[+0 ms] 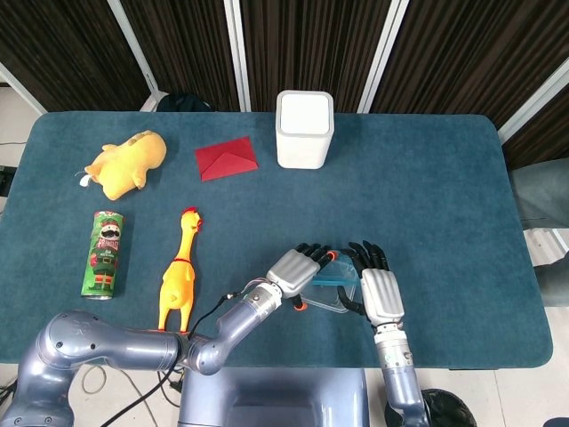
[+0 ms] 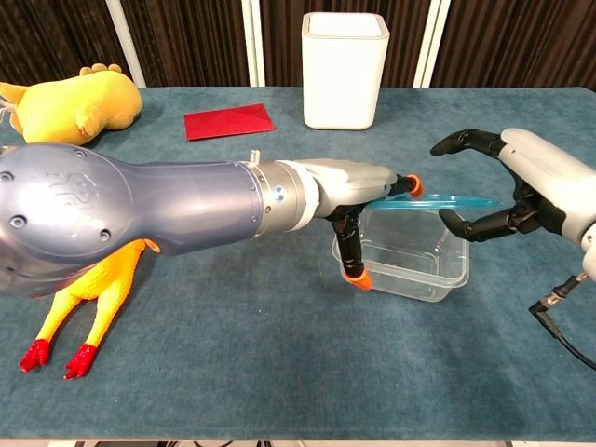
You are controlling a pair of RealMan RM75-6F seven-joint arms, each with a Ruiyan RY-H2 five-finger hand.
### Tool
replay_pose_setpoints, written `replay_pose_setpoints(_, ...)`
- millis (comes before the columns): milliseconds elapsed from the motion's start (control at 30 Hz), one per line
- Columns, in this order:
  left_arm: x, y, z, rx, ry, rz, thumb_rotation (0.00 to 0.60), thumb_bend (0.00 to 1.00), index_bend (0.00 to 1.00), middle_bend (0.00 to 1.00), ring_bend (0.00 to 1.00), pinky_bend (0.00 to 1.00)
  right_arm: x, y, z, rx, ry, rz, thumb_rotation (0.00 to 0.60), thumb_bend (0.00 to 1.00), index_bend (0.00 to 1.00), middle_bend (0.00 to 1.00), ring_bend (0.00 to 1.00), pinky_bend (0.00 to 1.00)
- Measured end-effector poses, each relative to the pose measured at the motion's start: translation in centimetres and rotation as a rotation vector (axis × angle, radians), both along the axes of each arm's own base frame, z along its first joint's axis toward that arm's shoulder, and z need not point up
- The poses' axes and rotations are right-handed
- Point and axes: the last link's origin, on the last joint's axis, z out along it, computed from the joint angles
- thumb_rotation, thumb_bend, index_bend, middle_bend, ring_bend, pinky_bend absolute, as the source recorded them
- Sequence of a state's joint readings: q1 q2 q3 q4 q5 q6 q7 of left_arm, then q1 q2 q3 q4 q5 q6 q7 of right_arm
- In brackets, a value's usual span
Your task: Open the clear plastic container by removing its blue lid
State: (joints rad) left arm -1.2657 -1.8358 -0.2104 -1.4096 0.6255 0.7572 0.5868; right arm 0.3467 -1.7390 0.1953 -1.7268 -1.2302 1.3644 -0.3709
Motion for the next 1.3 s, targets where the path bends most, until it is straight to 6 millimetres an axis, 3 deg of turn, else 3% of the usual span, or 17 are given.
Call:
replay_pose_setpoints(133,0.1,0.0,0.1,-0.003,-0.001,0.0,0.6,0.0,0.0,0.0,0.0,0.11,0.3,-0.1,0.0,-0.006,-0.003,0.013,0.6,0.48,0.46,0.17,0.0,0.0)
replay_pose_setpoints(267,0.1,0.0,0.2,-0.006,0.0,0.0,0.6,0.0,0.0,0.0,0.0,0.11,0.4,-0.2,0.1,-0.018,-0.005,0.018,0.6,0.57,0.55,0.17,0.0,0.0)
replay_pose_setpoints(400,0.1,0.0,0.2,-0.009,0.001,-0.002,0.6,0.0,0.0,0.0,0.0,0.11,0.3,-0.1,0.1,-0.018,-0.01,0.018,0.6,0.63,0.57,0.18,0.0,0.0)
replay_pose_setpoints(1300,0.6,1.0,2.4,0.003,-0.027,0.005,0.6,0.0,0.0,0.0,0.0,0.11,0.6,-1.0,1.3,-0.063,-0.047,-0.008,0.6,0.73,0.66,0.18,0.0,0.0)
